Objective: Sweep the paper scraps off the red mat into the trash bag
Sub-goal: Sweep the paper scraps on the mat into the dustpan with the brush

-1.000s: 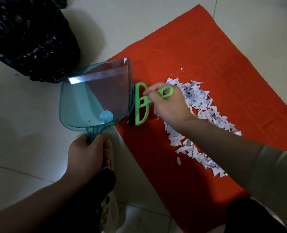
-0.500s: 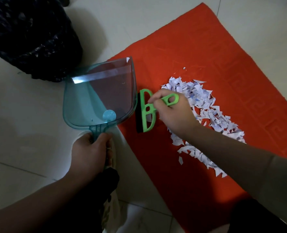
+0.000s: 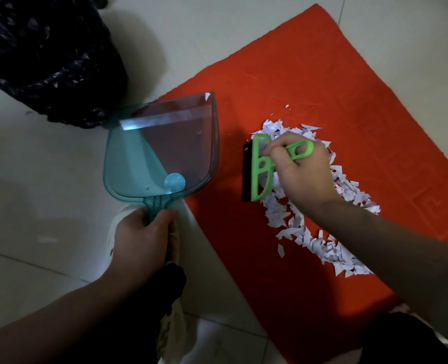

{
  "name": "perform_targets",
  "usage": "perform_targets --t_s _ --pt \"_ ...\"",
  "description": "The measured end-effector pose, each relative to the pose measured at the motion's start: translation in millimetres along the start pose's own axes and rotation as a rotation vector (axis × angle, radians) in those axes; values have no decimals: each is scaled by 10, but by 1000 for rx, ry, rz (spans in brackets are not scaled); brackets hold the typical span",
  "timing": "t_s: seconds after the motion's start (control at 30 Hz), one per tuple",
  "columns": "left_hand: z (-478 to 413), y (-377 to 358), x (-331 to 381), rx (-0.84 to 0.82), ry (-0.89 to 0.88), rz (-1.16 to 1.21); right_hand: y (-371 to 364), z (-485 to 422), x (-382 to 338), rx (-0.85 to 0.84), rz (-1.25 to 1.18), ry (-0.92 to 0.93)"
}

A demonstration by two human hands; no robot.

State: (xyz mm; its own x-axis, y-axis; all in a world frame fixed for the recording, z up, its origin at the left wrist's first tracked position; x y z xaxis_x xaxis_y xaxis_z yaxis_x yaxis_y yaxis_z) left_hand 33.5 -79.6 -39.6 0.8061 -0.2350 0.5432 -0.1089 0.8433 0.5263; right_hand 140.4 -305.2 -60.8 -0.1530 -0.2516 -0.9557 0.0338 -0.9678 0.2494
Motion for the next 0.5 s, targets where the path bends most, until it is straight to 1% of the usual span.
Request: perform_targets --t_s 0.1,0.17,0.4,0.5 --pt "0 -19 2 -5 -11 -12 -180 49 46 -160 -38 -58" --pt "-5 -28 -1 -9 -18 -24 -196 36 97 -188 -11 -81" --pt "17 -46 25 -39 -22 8 168 -44 133 84 128 -56" --pt "13 -48 18 -38 -17 6 153 -40 90 121 75 -38"
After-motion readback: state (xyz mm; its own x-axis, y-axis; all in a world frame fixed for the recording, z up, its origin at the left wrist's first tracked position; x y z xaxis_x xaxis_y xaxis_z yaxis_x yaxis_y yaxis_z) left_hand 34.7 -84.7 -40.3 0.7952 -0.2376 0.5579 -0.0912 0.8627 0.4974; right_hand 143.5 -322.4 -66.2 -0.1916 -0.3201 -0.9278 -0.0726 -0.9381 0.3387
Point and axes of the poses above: each hand's wrist, its own z-axis away from the middle knuckle, its own y-axis out of the back of the hand, x = y × z, the point moved 3 cm from there along -z, towards the middle knuckle, and after that the axes turned 7 degrees about -z, right-handed, at the moved point
